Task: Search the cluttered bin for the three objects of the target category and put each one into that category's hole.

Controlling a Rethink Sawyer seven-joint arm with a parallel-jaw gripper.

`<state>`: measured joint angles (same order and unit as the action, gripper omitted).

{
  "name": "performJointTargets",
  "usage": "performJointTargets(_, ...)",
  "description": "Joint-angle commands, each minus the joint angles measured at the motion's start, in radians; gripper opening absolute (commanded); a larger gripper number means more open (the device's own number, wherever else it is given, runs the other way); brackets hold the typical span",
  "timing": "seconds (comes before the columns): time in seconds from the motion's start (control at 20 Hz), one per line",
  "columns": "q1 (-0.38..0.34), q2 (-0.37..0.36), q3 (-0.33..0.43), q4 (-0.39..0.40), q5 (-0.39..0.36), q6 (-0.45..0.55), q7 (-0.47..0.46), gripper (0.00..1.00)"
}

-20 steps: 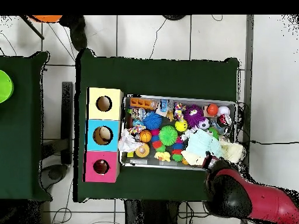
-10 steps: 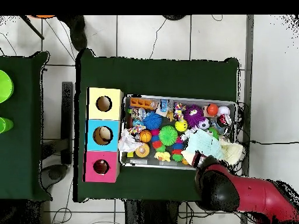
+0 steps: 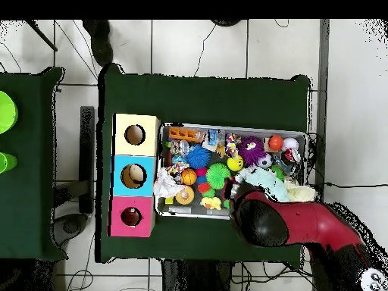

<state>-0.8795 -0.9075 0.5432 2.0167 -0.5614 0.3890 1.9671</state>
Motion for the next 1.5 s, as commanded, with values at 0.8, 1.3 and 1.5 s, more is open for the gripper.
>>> performJointTargets(0.8, 0.099, 0.273, 0.237, -0.311, -0.105, 0.140, -0.261, 1.00)
performJointTargets(1.3, 0.260, 0.235, -0.048, -0.440, -0.092, 0.360, -0.018, 1.00)
performJointTargets(1.5, 0.306, 0.247, -0.111, -0.495, -0.082, 0.435, 0.006, 1.00)
